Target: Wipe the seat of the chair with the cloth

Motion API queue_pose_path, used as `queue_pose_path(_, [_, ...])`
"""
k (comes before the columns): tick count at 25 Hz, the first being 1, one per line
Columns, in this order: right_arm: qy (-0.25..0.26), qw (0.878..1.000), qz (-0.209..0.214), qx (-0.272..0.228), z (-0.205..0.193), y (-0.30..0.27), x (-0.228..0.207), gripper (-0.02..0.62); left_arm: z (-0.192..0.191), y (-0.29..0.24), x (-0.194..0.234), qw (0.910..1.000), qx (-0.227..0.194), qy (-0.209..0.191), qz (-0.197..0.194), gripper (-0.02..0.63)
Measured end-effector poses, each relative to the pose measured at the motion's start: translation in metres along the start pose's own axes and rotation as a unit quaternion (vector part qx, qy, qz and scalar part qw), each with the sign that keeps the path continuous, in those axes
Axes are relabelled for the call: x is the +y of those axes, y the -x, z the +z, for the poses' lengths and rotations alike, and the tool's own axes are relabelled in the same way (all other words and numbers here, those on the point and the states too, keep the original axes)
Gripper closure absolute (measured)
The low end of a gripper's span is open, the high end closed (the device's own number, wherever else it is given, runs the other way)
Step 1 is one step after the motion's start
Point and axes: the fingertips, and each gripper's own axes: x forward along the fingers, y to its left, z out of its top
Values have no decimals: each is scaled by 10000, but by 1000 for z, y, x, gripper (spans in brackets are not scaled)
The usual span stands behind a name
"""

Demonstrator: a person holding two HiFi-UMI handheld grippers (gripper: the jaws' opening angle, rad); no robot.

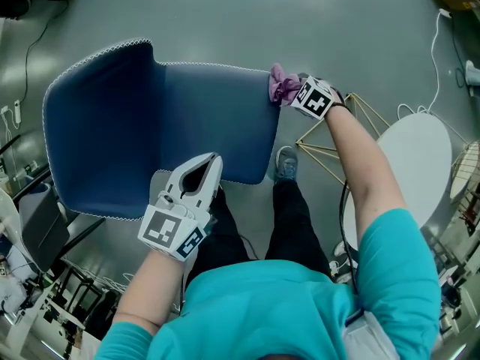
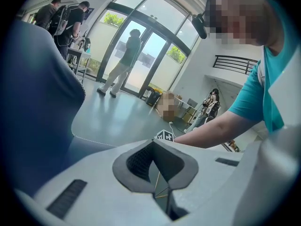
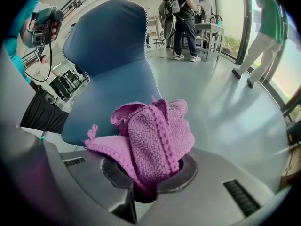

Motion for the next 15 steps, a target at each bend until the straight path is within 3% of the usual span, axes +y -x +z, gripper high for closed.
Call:
queue_pose_path(6, [373, 9921, 102, 1195, -60, 1, 3, 534, -5, 1, -3, 10000, -21, 29, 35, 603])
queue_pose_path(9, [189, 9938, -17, 1097, -52, 8, -6, 534, -6, 1, -4, 9999, -87, 51, 20, 603])
queue_pose_path(15, [89, 9988, -75, 475, 3, 36, 5, 534, 3, 21, 5, 9994, -298, 109, 148, 603])
